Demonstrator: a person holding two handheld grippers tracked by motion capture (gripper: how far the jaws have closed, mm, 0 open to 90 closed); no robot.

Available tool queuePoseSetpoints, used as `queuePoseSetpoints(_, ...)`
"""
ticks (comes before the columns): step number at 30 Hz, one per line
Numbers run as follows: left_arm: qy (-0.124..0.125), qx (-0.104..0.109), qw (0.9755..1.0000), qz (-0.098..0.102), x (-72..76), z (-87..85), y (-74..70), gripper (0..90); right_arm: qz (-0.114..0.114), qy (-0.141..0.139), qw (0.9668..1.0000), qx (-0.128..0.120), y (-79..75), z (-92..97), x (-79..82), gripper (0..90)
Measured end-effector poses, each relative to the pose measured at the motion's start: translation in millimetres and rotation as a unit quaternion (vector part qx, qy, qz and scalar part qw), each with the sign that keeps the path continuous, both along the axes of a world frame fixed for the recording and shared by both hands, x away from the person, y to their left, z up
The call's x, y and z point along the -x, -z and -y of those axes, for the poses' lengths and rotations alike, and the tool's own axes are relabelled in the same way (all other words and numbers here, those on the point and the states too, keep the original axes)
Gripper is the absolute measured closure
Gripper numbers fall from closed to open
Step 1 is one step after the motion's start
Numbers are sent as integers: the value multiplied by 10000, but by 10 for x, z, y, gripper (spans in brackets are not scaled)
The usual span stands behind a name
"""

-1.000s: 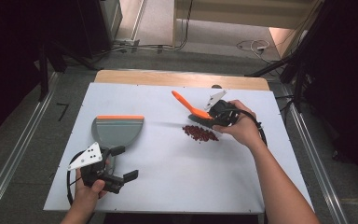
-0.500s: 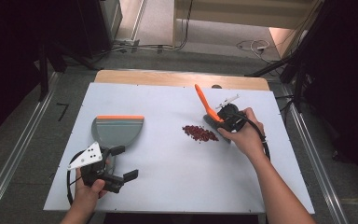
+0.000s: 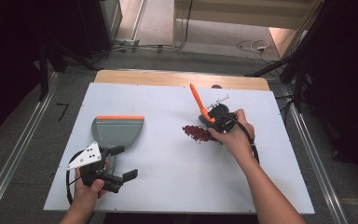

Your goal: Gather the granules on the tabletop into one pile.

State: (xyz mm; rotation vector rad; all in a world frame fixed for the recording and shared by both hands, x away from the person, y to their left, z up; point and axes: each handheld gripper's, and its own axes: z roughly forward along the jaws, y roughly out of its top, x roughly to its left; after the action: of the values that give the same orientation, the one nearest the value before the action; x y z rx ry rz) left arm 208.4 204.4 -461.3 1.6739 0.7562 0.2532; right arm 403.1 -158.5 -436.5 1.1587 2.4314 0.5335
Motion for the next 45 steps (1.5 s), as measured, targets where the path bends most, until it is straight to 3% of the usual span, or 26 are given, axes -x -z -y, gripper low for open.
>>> queuePoseSetpoints(13, 3, 4, 10000, 0, 6, -5, -6, 4, -73, -140, 9999, 40, -14, -152, 6, 687)
queuePoseSetpoints(20, -1, 0, 10000, 6, 6, -9, -8, 4, -152, -468, 9988, 84, -32, -158, -1, 686)
queuePoseSetpoints(29, -6, -1, 10000, 1, 6, -8, -6, 4, 22, -568, 9984, -51, -124, -57, 6, 686)
queuePoseSetpoints(33, -4, -2, 10000, 1, 2, -3, -3, 4, 37, -854, 9963, -78, -188, 3, 56, 686)
queuePoseSetpoints(38, 5, 3, 10000, 0, 5, 5, -4, 4, 33, -1012, 9948, -115, -255, 58, 133, 686)
queuePoseSetpoints(42, 1, 2, 10000, -15, 5, 9, -3, 4, -54, -1449, 9892, -209, -271, 59, 228, 686)
queuePoseSetpoints(45, 4, -5, 10000, -9, 3, 13, -1, 4, -208, -1820, 9829, -160, -248, 1, 307, 685)
